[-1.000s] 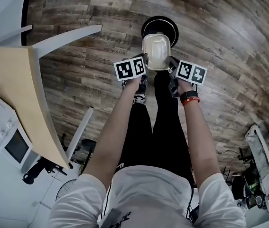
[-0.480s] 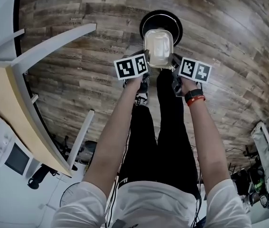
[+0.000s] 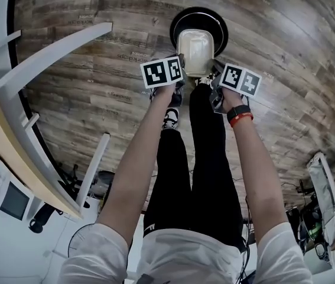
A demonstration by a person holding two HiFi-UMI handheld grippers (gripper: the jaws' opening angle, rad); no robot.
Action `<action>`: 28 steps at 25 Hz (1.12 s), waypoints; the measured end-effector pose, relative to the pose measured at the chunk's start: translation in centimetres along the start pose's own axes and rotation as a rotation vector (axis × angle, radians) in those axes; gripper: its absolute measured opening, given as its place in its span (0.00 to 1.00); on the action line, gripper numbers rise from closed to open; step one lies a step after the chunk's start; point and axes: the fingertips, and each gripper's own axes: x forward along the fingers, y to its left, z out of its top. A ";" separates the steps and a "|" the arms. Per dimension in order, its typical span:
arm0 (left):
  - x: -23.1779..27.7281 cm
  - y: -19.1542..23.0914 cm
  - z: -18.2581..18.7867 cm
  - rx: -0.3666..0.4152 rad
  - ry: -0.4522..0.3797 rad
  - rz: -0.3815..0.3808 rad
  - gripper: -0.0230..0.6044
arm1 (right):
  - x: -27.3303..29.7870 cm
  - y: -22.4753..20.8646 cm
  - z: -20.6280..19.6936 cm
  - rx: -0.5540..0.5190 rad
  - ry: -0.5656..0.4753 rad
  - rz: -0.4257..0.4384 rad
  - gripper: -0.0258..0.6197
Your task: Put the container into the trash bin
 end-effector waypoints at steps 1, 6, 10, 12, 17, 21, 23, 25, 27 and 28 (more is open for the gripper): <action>0.4 0.0 0.0 -0.001 0.008 -0.003 0.13 | 0.3 -0.3 0.1 0.008 0.002 -0.003 0.13; 2.1 0.8 0.4 -0.011 0.035 0.008 0.14 | 2.0 -1.1 0.5 0.031 0.010 -0.002 0.13; 3.3 1.1 1.1 -0.022 0.025 0.022 0.14 | 3.0 -1.6 1.2 0.031 -0.004 0.001 0.13; 3.9 0.9 1.5 -0.010 0.015 0.011 0.17 | 3.4 -1.9 1.6 0.044 -0.009 0.000 0.13; 5.7 1.4 1.8 0.008 0.012 0.005 0.25 | 5.0 -2.6 2.6 0.046 -0.027 0.006 0.13; 6.7 1.4 2.3 -0.003 -0.016 -0.025 0.28 | 5.7 -2.9 3.3 0.039 -0.057 0.004 0.13; 6.8 1.3 2.3 0.000 -0.021 -0.047 0.32 | 5.8 -2.9 3.3 0.013 -0.059 -0.003 0.15; 6.9 0.9 2.0 0.002 0.000 -0.076 0.42 | 5.8 -2.8 3.1 -0.020 -0.055 -0.013 0.27; 6.6 0.8 1.7 -0.001 0.012 -0.090 0.44 | 5.5 -2.6 3.0 -0.040 -0.060 -0.026 0.37; 6.2 0.8 1.6 -0.003 0.006 -0.090 0.44 | 5.2 -2.5 2.9 -0.043 -0.068 -0.029 0.37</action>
